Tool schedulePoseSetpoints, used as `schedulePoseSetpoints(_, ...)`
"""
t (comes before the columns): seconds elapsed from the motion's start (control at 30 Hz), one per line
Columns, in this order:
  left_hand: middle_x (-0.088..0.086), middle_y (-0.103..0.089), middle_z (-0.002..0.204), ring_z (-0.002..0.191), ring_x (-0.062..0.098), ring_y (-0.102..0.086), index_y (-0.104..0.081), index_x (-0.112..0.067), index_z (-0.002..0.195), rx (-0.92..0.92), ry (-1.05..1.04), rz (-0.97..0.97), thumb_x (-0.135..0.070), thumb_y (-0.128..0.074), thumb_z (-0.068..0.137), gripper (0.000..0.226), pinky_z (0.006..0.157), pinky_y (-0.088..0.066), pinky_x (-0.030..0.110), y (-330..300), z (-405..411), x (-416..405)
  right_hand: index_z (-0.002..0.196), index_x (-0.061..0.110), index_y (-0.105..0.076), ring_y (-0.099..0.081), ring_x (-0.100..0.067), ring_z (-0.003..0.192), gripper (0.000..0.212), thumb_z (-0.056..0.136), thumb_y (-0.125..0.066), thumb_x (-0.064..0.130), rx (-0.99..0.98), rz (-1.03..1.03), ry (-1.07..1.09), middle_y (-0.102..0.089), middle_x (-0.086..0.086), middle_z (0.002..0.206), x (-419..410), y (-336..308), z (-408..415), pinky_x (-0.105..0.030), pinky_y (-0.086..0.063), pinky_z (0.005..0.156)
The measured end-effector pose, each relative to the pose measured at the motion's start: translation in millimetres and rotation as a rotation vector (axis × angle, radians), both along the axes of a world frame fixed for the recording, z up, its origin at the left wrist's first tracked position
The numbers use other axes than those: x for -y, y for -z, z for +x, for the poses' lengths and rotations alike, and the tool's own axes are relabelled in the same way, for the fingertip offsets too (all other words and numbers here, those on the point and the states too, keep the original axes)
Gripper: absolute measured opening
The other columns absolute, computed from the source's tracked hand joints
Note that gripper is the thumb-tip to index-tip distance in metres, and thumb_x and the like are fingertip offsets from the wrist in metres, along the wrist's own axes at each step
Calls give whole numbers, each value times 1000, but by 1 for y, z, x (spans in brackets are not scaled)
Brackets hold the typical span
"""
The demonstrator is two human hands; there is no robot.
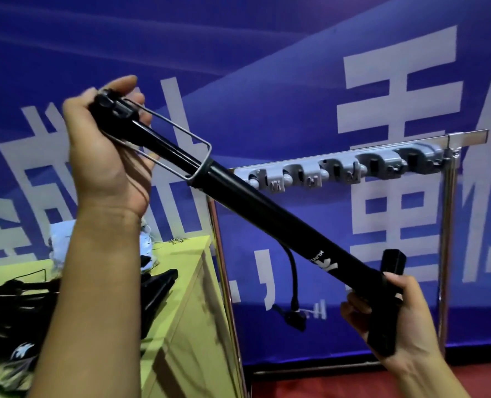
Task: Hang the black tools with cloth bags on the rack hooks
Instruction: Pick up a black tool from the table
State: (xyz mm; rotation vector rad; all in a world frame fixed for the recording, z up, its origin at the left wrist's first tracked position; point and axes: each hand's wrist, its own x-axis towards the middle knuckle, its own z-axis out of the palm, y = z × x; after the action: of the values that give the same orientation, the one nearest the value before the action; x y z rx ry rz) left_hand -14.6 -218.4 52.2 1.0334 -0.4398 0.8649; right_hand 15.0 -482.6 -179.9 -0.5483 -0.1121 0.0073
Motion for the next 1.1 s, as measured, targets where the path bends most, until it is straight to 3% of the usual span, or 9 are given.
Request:
schedulePoseSetpoints(0.13,10,-60,99,93,22,-59,-59,-9,102,2,77,-89,-33,-29,94,39,85,-50,31,6,4,8,53,17,-58,-38,-14,39,21,42,-68,32,-28,-20,56,-48,-3,58,5,-2,-4,-26,-47,45)
schedulePoseSetpoints(0.27,-3,-56,79,75,12,-55,-54,-17,110,-120,-61,23,-32,-29,98,32,63,-48,23,11,2,6,67,15,-50,-33,-10,35,41,37,-72,30,-32,-26,-73,-38,-2,50,16,-6,-2,-25,-34,37)
schedulePoseSetpoints(0.33,-4,-57,98,86,11,-59,-49,-27,124,-134,-244,192,-39,-28,101,33,67,-54,27,20,1,0,71,12,-53,-35,-9,35,45,36,-75,30,-32,7,-121,-38,-1,50,22,-3,7,-24,-34,37)
schedulePoseSetpoints(0.43,-2,-42,139,109,9,-60,-31,-37,139,-29,-334,565,-51,-37,89,53,84,-54,30,35,-6,-8,78,9,-65,-49,-14,46,31,61,-67,34,68,66,-296,-49,-6,60,19,-4,14,-31,-43,49)
schedulePoseSetpoints(0.53,-10,-37,143,116,-2,-54,-22,-41,140,-50,-369,765,-41,-66,70,82,89,-49,21,39,-8,-18,72,13,-50,-35,-10,34,48,35,-74,32,-76,-23,-113,-38,-1,49,12,-2,17,-24,-34,36)
schedulePoseSetpoints(0.63,-24,-50,119,106,-6,-56,-32,-35,131,-101,-501,740,-46,-69,67,75,88,-46,15,43,-2,-25,72,16,-46,-33,-8,33,60,24,-79,32,-101,-27,-71,-39,0,47,-2,0,17,-21,-32,36)
schedulePoseSetpoints(0.77,-9,-57,116,109,11,-58,-41,-27,121,-169,-634,699,-69,-56,66,71,93,-46,26,56,15,-22,70,17,-48,-33,-8,32,53,28,-75,34,-153,-70,-39,-39,1,46,-15,-1,16,-19,-32,36)
schedulePoseSetpoints(0.93,0,-59,104,99,22,-62,-48,-31,103,-114,-494,518,-80,-49,65,61,91,-52,47,74,33,-8,71,16,-48,-32,-8,32,17,80,-50,30,-171,-94,-23,-38,-1,48,-23,3,19,-15,-32,37)
schedulePoseSetpoints(1.1,1,-59,99,78,7,-56,-49,-34,102,-51,-416,465,-76,-46,70,52,76,-52,37,95,36,20,71,14,-49,-32,-9,33,23,85,-44,31,-217,-110,10,-39,-2,49,-23,4,17,-16,-32,37)
